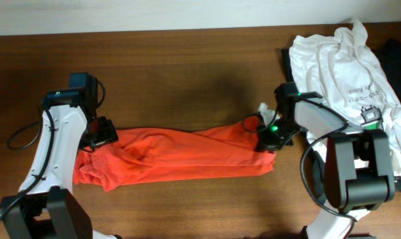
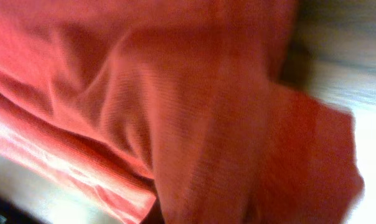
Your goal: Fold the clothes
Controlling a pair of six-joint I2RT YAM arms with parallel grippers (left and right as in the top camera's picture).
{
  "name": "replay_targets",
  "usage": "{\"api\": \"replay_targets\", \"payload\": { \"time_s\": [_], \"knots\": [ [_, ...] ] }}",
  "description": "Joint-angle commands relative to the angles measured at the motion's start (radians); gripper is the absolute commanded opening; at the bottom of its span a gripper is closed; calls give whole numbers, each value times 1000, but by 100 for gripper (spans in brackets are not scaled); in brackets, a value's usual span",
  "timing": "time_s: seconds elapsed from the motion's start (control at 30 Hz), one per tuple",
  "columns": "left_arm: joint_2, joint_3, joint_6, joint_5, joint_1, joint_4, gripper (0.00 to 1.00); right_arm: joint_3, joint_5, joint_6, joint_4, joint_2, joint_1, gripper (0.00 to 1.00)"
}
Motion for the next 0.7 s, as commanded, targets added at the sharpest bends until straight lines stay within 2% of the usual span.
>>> {"api": "replay_targets", "payload": {
  "time_s": [0.0, 0.1, 0.2, 0.23, 0.27, 0.67],
  "knots": [
    [-15, 17, 15, 1, 8, -8, 86, 194, 202, 33, -127, 2, -103, 4],
    [-15, 17, 14, 3, 18, -8, 86, 327, 240, 32, -238, 2, -140, 4],
    [-15, 17, 14, 5, 18, -7, 87, 379, 232, 33, -296, 2, -109, 4],
    [-15, 17, 14, 5, 18, -6, 87, 380, 227, 34, -306, 2, -82, 4],
    [-15, 17, 14, 5, 18, -6, 91, 380, 224, 52, -314, 2, -42, 4],
    [-15, 17, 14, 5, 18, -6, 92, 371, 228, 234, -187, 31, 419, 4]
  ]
}}
